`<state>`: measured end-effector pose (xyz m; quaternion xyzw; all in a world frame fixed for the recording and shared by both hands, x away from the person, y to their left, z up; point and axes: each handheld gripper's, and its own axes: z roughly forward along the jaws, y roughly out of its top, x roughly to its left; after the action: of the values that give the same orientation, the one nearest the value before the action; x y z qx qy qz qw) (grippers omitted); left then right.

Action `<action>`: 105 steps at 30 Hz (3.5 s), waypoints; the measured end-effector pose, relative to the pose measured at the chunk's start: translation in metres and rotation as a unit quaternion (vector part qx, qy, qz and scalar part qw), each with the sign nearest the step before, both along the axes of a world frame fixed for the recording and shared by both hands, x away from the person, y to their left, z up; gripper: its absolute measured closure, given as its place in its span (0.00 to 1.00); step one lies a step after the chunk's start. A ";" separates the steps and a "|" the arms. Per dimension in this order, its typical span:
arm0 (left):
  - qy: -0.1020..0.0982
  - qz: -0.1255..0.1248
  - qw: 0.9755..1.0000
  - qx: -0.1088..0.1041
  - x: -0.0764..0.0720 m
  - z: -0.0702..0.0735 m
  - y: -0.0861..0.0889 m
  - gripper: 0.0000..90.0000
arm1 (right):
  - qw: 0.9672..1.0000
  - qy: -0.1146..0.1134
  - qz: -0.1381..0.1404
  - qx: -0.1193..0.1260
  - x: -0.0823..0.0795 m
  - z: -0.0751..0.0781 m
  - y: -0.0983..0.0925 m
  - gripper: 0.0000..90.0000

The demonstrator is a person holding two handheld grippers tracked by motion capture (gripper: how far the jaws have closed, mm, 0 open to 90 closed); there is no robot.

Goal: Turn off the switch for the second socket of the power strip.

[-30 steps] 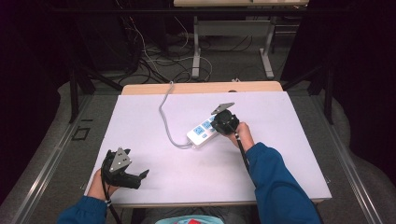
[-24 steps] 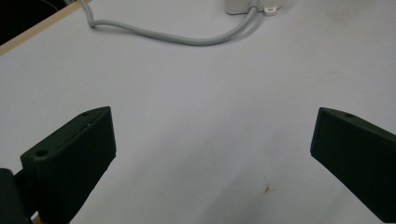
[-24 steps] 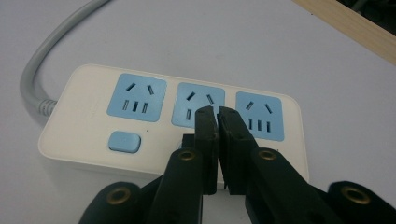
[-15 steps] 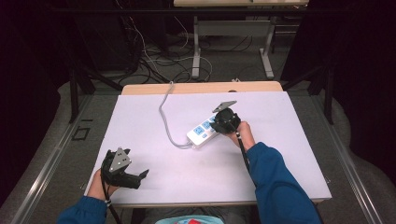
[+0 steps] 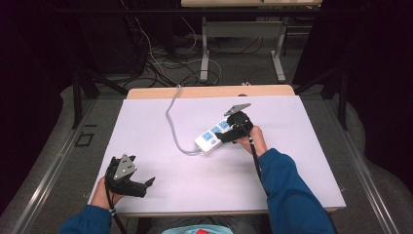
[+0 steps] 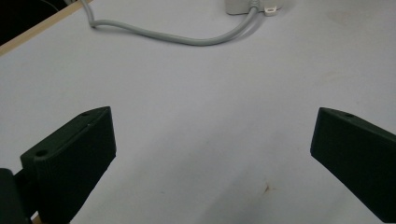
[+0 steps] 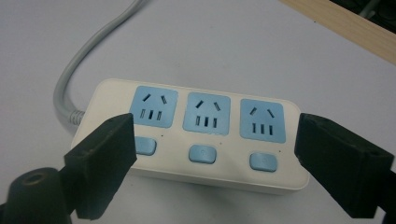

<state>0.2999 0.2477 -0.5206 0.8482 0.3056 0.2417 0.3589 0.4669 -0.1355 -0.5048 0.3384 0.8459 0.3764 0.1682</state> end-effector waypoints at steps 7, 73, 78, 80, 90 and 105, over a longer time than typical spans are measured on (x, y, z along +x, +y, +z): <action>0.000 0.001 1.000 -0.001 0.000 0.000 0.000 0.00 | 1.000 0.003 0.017 0.009 -0.001 0.003 -0.003 0.00; 0.001 0.003 1.000 0.002 0.000 0.000 0.000 0.00 | 0.999 -0.027 -0.029 0.008 -0.098 0.015 -0.087 0.00; 0.002 0.004 1.000 0.002 0.000 0.000 0.000 0.00 | 0.999 -0.022 -0.033 0.000 -0.107 0.011 -0.094 0.00; 0.000 0.002 1.000 0.005 0.000 0.000 0.000 0.00 | 0.999 -0.022 -0.032 -0.001 -0.110 0.009 -0.096 0.00; 0.002 0.003 1.000 0.000 0.000 -0.001 0.000 0.00 | 0.999 -0.022 -0.033 -0.014 -0.127 -0.001 -0.109 0.00; 0.002 0.004 1.000 0.002 0.000 -0.001 0.000 0.00 | 0.999 -0.018 -0.044 -0.014 -0.145 -0.015 -0.127 0.00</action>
<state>0.2995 0.2475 -0.5214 0.8482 0.3096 0.2419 0.3552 0.3218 -0.2623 -0.5197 0.3658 0.8324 0.3626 0.2046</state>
